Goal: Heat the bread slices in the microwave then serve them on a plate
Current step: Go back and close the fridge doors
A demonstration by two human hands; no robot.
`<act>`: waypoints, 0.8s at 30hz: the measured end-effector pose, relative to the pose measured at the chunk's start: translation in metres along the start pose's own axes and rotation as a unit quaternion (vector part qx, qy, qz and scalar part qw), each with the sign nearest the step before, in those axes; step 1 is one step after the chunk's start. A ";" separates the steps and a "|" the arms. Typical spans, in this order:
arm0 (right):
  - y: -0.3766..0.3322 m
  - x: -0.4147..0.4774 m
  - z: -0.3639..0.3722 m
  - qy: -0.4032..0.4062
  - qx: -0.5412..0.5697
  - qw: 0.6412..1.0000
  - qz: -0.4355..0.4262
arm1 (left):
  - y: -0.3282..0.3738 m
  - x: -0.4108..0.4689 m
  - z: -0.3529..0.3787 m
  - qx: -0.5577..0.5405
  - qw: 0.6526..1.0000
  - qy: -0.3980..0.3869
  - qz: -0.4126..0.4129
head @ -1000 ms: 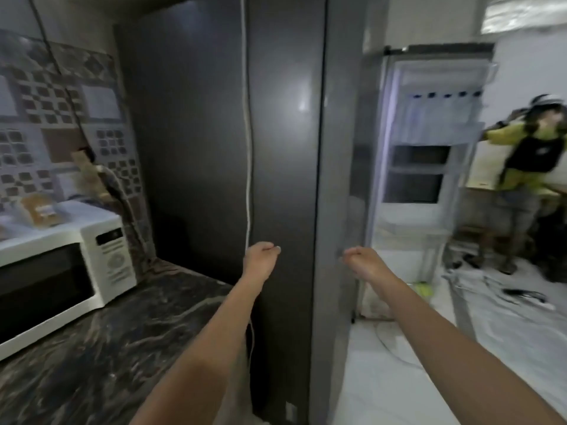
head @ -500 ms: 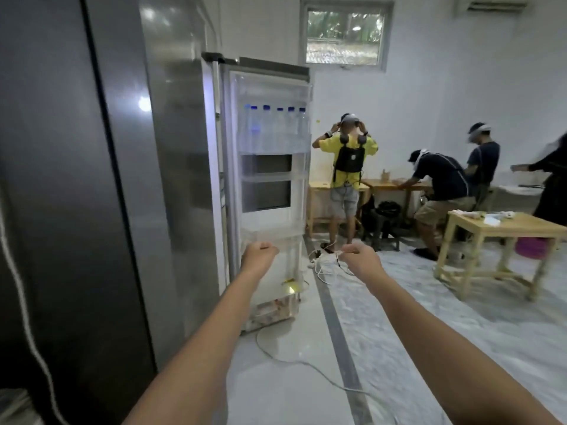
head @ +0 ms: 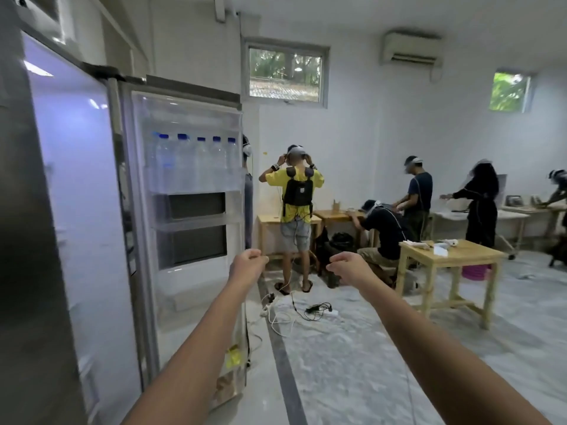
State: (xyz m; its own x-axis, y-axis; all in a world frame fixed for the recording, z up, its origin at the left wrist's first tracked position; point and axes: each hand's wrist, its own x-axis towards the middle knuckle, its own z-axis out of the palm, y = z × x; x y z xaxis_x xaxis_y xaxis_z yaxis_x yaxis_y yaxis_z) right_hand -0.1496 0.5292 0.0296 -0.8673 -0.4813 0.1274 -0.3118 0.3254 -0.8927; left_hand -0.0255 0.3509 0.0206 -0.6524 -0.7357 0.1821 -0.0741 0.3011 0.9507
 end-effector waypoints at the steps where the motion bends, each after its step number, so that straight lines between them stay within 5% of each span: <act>1: 0.008 0.017 0.001 0.000 0.000 1.000 0.008 | -0.003 0.016 0.010 -0.003 1.000 -0.004 -0.003; 17: 0.016 0.374 0.086 -0.019 0.026 0.999 -0.004 | -0.033 0.360 0.074 0.004 1.000 0.000 0.028; 24: 0.009 0.509 0.146 -0.073 0.060 0.995 -0.043 | -0.024 0.482 0.093 0.161 0.975 0.062 0.140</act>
State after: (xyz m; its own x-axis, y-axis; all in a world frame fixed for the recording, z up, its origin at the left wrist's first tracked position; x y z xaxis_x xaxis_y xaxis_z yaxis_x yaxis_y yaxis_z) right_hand -0.5376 0.1684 0.0238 -0.7716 -0.6183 0.1496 -0.3259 0.1823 -0.9277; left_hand -0.4083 0.0449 0.0622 -0.5865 -0.6589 0.4710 -0.1519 0.6607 0.7351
